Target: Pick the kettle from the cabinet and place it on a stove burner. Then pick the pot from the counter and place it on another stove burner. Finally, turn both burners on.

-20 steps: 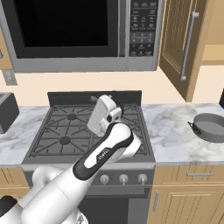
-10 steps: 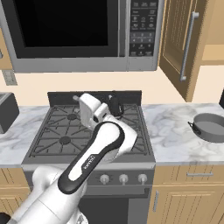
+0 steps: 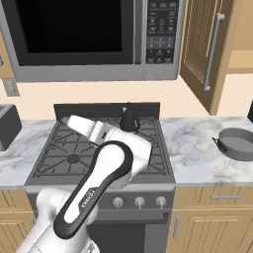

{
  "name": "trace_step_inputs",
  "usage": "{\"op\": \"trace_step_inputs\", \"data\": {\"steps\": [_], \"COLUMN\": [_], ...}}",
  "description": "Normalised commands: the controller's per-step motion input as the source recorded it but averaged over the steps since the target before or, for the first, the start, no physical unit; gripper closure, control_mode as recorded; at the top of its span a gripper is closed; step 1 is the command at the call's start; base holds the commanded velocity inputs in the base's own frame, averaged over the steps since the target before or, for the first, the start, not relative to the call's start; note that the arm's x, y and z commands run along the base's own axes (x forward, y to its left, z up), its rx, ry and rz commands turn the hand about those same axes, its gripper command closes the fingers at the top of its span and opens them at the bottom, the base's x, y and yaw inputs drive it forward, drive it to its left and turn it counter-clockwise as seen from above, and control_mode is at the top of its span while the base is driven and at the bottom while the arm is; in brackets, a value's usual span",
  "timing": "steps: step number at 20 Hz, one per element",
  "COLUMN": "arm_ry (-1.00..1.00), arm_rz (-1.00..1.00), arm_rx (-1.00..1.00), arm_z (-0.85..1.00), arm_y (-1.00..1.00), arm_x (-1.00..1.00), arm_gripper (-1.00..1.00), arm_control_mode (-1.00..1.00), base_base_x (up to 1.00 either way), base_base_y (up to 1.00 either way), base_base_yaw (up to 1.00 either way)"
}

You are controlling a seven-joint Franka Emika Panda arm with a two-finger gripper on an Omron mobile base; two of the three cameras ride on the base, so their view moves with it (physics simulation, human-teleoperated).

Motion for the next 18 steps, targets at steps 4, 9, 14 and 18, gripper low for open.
{"op": "trace_step_inputs", "data": {"steps": [4,9,14,18], "arm_ry": [-0.36,-0.28,-0.22,-0.22], "arm_rz": [0.0,0.0,-0.09,-0.15], "arm_rx": [-0.21,-0.23,-0.26,-0.25], "arm_z": [0.08,0.01,0.0,0.0], "arm_y": [0.04,0.09,0.22,0.23], "arm_x": [-0.5,-0.36,-0.15,-0.04], "arm_gripper": [-1.0,-1.0,-1.0,-1.0], "arm_control_mode": [-1.0,-1.0,-1.0,-1.0], "base_base_x": [0.0,0.0,0.0,0.0], "base_base_y": [0.0,0.0,0.0,0.0], "base_base_yaw": [0.0,0.0,0.0,0.0]}}
